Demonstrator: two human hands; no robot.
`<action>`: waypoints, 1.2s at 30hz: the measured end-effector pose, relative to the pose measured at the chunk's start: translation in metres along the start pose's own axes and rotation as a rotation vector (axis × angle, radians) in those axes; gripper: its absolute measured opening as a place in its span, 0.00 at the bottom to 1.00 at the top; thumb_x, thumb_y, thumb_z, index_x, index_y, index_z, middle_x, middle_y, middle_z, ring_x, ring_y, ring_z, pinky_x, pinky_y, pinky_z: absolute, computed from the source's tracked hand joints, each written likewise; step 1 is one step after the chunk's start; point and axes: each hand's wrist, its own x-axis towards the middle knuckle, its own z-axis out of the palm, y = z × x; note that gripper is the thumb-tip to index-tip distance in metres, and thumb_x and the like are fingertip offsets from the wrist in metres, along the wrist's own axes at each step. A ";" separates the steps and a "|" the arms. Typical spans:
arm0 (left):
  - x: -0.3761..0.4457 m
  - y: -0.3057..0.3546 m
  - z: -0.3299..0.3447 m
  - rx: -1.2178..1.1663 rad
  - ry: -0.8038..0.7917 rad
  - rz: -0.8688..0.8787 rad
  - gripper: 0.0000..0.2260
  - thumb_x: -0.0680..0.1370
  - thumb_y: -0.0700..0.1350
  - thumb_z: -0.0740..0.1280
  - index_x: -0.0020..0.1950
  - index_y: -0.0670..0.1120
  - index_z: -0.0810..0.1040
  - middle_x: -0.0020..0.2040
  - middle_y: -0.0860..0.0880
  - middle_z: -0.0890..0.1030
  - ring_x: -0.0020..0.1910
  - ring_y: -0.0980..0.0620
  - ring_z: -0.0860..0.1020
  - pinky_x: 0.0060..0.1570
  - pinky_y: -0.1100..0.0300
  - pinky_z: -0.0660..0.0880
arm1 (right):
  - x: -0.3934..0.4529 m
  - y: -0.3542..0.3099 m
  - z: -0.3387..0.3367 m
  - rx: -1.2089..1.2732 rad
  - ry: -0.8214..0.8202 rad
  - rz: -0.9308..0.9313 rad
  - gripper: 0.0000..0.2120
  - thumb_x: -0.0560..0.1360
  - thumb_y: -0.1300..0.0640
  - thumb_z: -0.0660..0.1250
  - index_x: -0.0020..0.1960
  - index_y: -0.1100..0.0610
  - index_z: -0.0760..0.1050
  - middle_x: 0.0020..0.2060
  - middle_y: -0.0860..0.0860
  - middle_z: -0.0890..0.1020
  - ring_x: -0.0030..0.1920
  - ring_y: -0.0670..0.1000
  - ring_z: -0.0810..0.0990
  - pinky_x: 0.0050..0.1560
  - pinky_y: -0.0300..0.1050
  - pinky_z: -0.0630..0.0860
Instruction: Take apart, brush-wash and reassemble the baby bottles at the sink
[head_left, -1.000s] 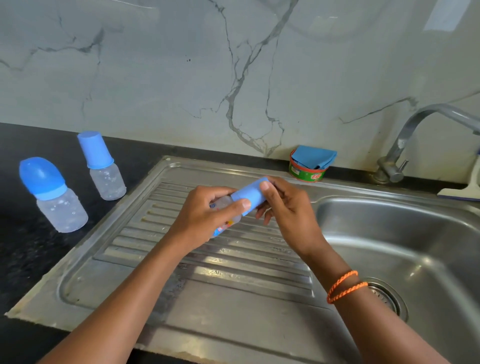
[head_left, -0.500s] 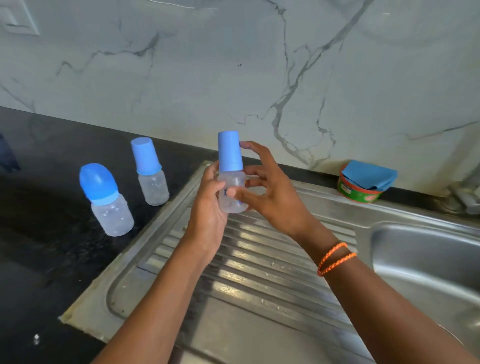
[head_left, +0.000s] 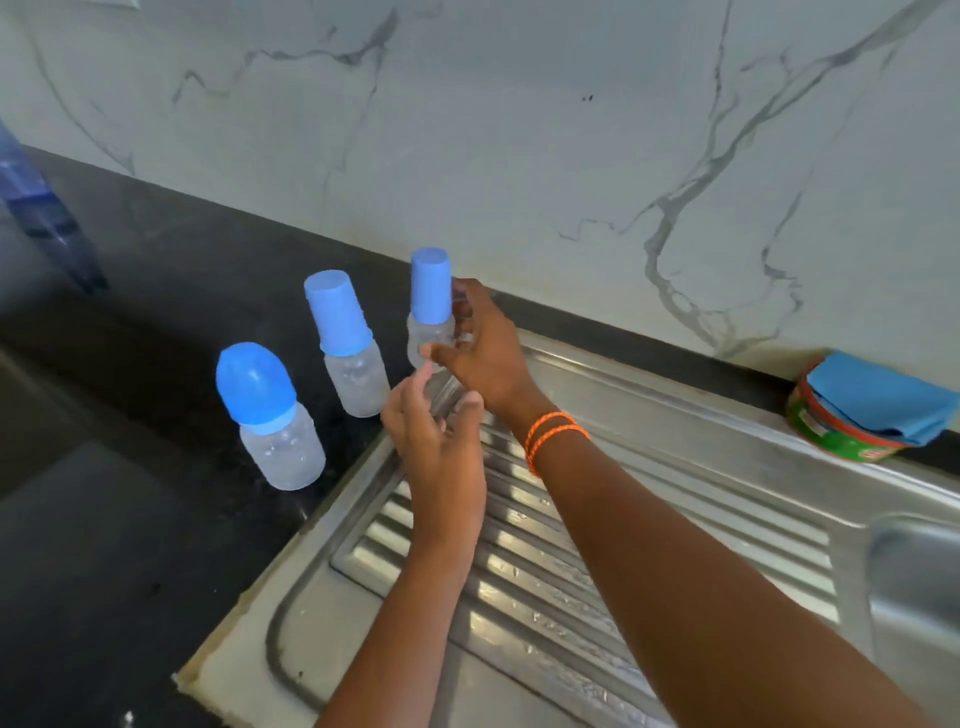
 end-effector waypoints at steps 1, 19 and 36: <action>-0.001 0.000 0.001 0.012 -0.009 0.014 0.19 0.83 0.47 0.68 0.74 0.57 0.72 0.72 0.57 0.65 0.68 0.66 0.70 0.71 0.57 0.70 | 0.005 0.000 0.005 0.009 -0.008 0.013 0.30 0.69 0.67 0.77 0.69 0.55 0.74 0.59 0.49 0.82 0.57 0.53 0.82 0.60 0.58 0.80; -0.007 0.007 -0.005 -0.181 0.148 -0.020 0.26 0.80 0.32 0.67 0.74 0.47 0.62 0.68 0.48 0.71 0.64 0.51 0.77 0.65 0.53 0.78 | -0.018 -0.019 0.013 -0.153 0.156 0.128 0.28 0.73 0.67 0.73 0.69 0.54 0.70 0.65 0.51 0.73 0.58 0.47 0.75 0.53 0.42 0.76; 0.004 -0.015 -0.010 -0.119 0.254 -0.012 0.34 0.86 0.39 0.62 0.85 0.51 0.46 0.69 0.45 0.75 0.66 0.48 0.80 0.64 0.40 0.79 | -0.041 -0.032 0.031 -0.231 -0.302 0.182 0.20 0.74 0.49 0.80 0.64 0.48 0.80 0.46 0.46 0.81 0.48 0.47 0.81 0.54 0.51 0.83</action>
